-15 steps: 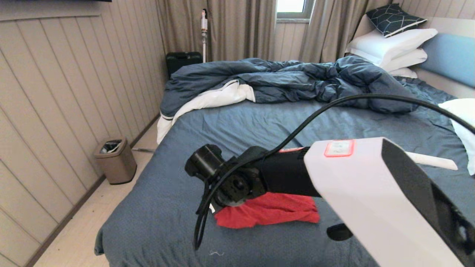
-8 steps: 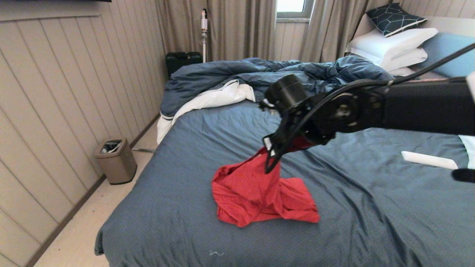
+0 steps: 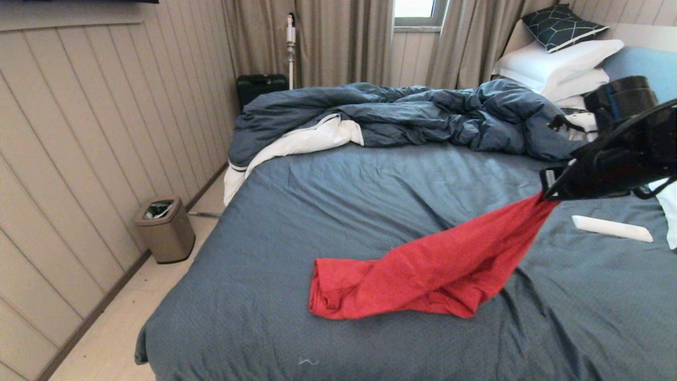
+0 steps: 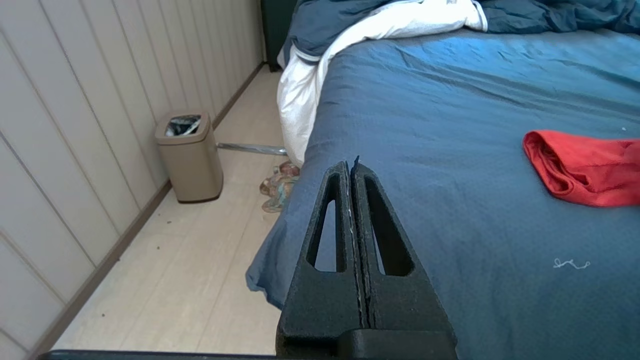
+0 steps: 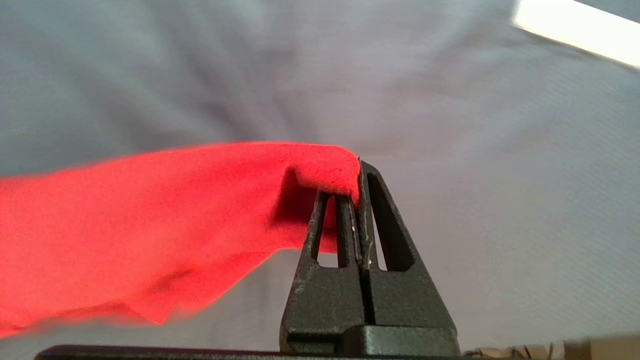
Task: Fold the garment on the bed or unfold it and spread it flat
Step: Unford the red T-shirt
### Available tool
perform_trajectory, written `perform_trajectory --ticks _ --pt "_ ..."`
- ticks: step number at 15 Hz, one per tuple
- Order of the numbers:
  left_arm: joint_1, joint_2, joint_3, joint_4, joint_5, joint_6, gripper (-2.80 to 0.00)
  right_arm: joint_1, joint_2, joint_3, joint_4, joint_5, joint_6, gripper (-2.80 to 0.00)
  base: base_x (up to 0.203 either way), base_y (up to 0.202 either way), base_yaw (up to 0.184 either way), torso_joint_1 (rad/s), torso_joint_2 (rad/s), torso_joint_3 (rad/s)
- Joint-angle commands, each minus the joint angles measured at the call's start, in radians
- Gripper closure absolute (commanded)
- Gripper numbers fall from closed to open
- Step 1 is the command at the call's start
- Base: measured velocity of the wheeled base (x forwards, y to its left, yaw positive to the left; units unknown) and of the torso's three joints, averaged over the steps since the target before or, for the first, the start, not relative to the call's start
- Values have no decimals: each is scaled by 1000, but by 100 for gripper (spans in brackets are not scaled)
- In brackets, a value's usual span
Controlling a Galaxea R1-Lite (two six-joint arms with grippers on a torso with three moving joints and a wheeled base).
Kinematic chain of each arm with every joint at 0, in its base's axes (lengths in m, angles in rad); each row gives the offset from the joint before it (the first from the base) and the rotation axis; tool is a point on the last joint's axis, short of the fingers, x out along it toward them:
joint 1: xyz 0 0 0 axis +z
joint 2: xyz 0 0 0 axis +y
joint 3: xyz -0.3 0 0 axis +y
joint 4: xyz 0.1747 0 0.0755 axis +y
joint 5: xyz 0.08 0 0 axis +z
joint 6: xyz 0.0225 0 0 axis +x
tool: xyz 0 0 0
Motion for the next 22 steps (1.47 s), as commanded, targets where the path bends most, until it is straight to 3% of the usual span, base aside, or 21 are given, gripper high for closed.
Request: perform_trajectory --ticks 1,3,9,14,15,17,22 --pt "0 0 0 -1 0 0 0 -143 30 40 -58 34 -41 0 0 0 0 0 0 0" --pt "0 0 0 -1 0 -1 0 -242 129 49 -148 54 -83 0 0 0 0 0 0 0" --pt "0 0 0 -1 0 0 0 -435 376 -37 -311 60 -137 0 0 0 0 0 0 0" --pt "0 0 0 -1 0 1 0 -473 454 -33 -323 60 -129 0 0 0 0 0 0 0" --pt "0 0 0 -1 0 1 0 -473 453 -29 -324 61 -129 -280 0 0 0 0 0 0" --pt "0 0 0 -1 0 1 0 -471 431 -14 -323 74 -132 -280 0 0 0 0 0 0" --pt "0 0 0 -1 0 3 0 -472 224 105 -314 223 -124 -280 0 0 0 0 0 0"
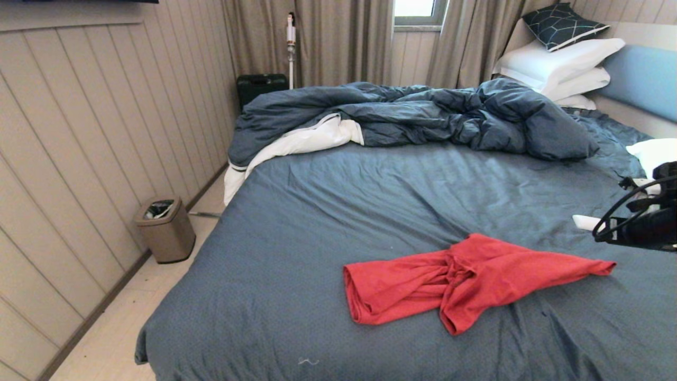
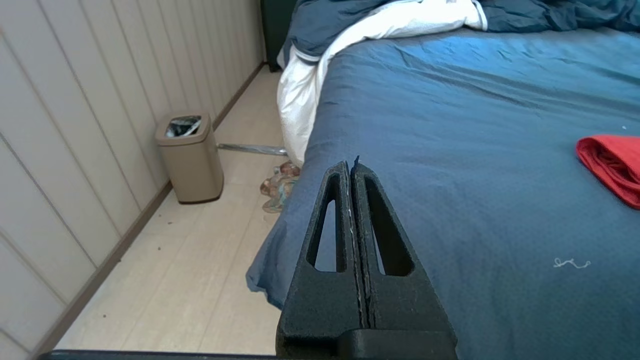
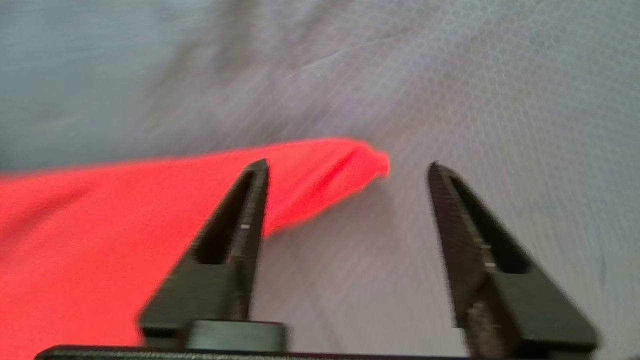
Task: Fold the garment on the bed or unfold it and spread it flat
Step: Unford the red T-shirt
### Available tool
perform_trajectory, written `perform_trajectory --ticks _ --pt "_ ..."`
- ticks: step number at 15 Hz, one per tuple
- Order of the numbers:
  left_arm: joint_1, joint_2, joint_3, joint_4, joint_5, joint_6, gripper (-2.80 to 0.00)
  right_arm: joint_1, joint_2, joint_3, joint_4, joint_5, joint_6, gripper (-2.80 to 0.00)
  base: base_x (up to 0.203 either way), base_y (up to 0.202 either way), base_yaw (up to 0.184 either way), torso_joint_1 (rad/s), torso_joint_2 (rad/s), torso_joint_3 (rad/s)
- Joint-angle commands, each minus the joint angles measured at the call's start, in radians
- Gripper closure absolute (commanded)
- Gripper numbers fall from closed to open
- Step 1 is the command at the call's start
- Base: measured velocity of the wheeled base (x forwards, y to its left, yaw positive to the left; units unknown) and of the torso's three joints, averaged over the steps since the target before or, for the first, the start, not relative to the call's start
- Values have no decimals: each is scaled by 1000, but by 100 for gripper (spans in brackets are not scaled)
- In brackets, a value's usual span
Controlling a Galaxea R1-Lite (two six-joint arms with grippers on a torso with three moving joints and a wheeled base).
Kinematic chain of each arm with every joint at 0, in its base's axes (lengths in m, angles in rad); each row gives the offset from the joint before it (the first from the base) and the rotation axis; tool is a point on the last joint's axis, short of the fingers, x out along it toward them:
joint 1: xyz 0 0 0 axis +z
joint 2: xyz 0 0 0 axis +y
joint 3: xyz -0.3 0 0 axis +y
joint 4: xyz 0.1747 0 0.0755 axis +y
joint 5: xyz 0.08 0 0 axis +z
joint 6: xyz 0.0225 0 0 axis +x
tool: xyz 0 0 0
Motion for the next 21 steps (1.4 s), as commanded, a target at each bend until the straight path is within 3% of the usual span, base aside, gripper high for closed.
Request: perform_trajectory --ticks 1,3,4,8,9,11,13,21 --pt "0 0 0 -1 0 2 0 5 -143 60 3 22 -1 -280 0 0 0 0 0 0" --pt "0 0 0 -1 0 3 0 43 -272 143 28 55 1 -280 0 0 0 0 0 0" --pt "0 0 0 1 0 3 0 112 -334 193 56 71 8 -280 0 0 0 0 0 0" --pt "0 0 0 1 0 3 0 559 -449 324 131 83 128 -280 0 0 0 0 0 0" --pt "0 0 0 1 0 3 0 665 -450 337 138 62 160 -280 0 0 0 0 0 0" --pt "0 0 0 1 0 3 0 832 -388 343 145 -71 210 -280 0 0 0 0 0 0" --pt "0 0 0 1 0 3 0 879 -303 328 147 -167 233 -280 0 0 0 0 0 0" --pt "0 0 0 5 0 5 0 874 -116 228 143 -232 237 -280 0 0 0 0 0 0"
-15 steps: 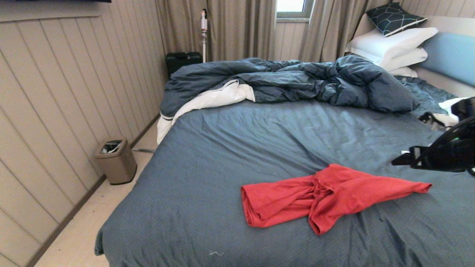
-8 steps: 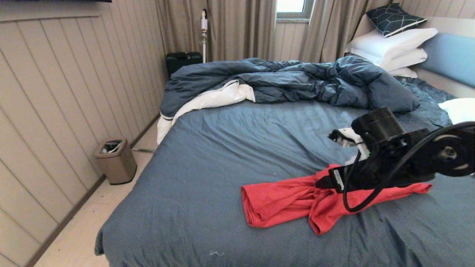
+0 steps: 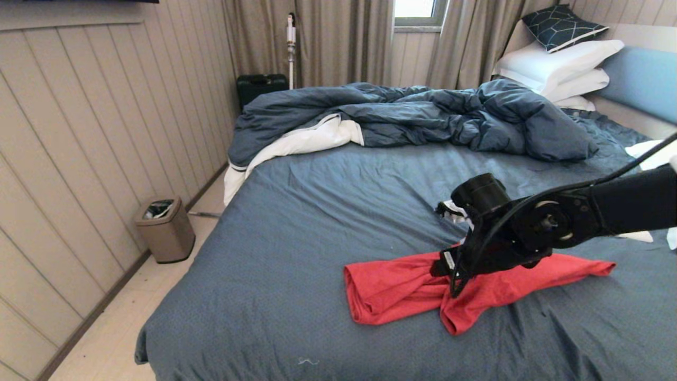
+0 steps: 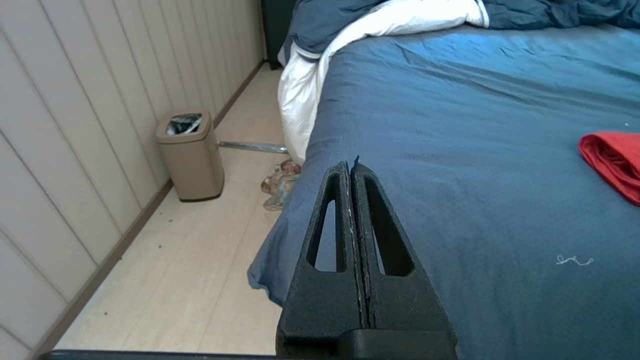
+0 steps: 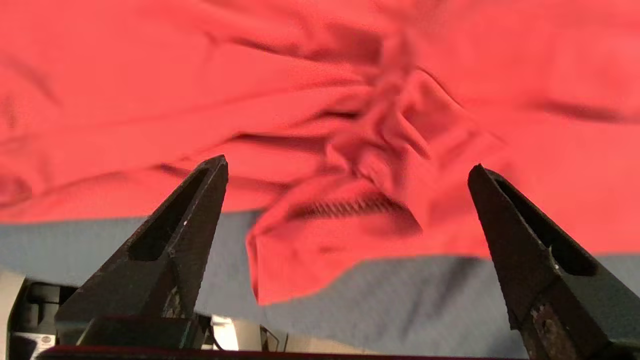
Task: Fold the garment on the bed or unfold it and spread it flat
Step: Unford the red T-shirt
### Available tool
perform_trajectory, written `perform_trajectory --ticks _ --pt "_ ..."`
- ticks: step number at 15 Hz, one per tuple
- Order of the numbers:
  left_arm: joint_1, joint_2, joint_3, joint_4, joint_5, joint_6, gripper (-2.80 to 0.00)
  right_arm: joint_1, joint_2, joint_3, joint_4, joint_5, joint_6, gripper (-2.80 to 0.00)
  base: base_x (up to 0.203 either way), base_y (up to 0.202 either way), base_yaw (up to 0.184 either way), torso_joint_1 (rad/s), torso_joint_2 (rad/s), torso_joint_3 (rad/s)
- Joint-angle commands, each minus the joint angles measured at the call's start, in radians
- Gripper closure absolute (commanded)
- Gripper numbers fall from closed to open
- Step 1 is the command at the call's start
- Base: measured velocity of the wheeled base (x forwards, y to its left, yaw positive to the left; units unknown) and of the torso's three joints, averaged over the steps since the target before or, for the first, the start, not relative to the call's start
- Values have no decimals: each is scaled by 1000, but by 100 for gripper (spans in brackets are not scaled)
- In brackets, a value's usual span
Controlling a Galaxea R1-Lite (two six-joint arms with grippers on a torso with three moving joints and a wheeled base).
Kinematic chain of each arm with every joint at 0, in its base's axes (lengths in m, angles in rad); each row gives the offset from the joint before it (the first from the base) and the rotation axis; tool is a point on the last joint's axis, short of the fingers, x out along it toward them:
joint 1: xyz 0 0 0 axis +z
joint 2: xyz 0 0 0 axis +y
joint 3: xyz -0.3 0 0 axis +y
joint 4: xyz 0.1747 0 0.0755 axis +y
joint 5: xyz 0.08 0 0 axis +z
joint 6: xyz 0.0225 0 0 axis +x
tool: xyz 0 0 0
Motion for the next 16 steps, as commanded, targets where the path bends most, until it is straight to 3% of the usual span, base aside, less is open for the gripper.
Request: perform_trajectory --ticks 1,5,6,7,16 --pt "0 0 0 -1 0 1 0 -2 48 -12 3 -2 0 -280 0 0 0 0 0 0" --pt "0 0 0 0 0 1 0 -8 74 -11 2 -3 0 -280 0 0 0 0 0 0" --pt "0 0 0 0 0 1 0 -14 79 -13 0 -3 -2 -185 0 0 0 0 0 0" --pt "0 0 0 0 0 1 0 -14 81 -12 -11 -3 -3 0 0 0 0 0 0 0" --pt "0 0 0 -1 0 1 0 -45 23 -9 -15 -3 -7 0 0 0 0 0 0 0"
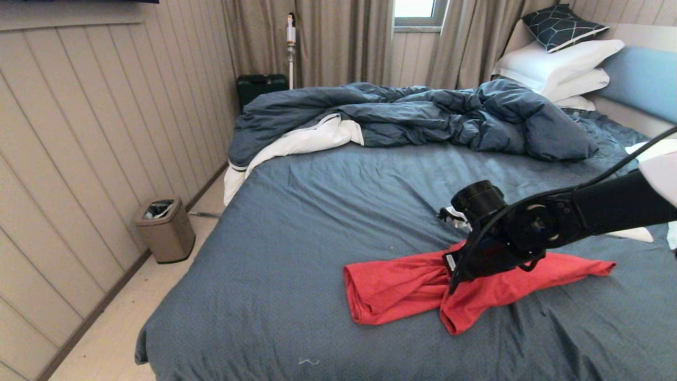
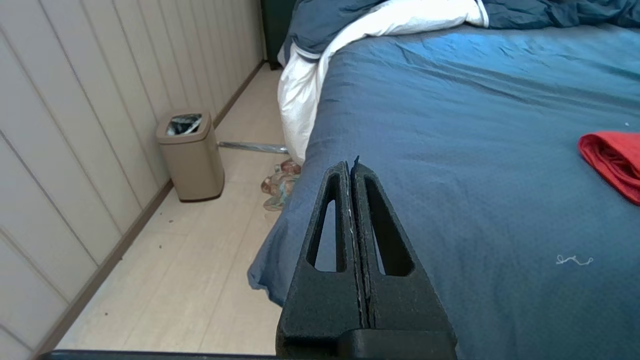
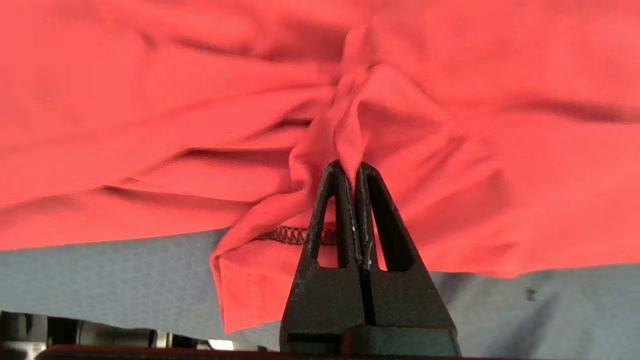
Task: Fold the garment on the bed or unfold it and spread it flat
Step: Unford the red T-shirt
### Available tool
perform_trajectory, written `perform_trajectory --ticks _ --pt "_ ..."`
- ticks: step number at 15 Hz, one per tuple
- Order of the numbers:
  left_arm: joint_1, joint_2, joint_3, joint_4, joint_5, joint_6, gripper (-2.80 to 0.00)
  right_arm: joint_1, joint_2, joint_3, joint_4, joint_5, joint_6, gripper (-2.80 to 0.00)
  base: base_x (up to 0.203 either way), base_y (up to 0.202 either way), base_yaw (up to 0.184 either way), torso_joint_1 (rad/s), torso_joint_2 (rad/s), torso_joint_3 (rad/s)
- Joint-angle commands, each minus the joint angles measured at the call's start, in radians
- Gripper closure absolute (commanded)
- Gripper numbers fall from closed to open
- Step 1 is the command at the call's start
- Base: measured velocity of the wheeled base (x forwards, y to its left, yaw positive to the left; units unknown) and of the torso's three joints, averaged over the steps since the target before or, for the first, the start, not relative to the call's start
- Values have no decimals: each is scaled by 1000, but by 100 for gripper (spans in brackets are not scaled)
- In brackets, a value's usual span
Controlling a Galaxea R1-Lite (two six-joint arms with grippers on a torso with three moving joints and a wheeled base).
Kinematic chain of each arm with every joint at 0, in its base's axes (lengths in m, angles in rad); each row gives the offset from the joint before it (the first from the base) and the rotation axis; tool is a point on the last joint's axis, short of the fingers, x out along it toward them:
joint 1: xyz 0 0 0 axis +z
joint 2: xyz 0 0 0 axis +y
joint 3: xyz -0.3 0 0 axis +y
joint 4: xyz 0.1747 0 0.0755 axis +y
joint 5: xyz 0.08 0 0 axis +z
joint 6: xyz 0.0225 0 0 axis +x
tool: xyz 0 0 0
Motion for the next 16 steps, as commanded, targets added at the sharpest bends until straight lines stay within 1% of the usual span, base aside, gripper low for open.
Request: perform_trajectory --ticks 1,3,4,8,10,13,16 --pt "0 0 0 -1 0 0 0 -10 -43 -9 1 -1 -1 0 0 0 0 0 0 0" --pt "0 0 0 -1 0 0 0 -35 -70 -49 2 -1 -2 0 0 0 0 0 0 0" --pt "0 0 0 -1 0 0 0 -60 -82 -77 1 -1 -2 0 0 0 0 0 0 0" --pt "0 0 0 -2 0 0 0 -215 -122 -218 4 0 -7 0 0 0 0 0 0 0" --pt "0 0 0 -2 0 0 0 -261 -149 -269 8 0 -10 0 0 0 0 0 0 0" --pt "0 0 0 -6 0 -2 0 -327 -143 -342 10 0 -27 0 0 0 0 0 0 0" --pt "0 0 0 -9 0 -2 0 -408 -97 -399 10 0 -49 0 0 0 0 0 0 0"
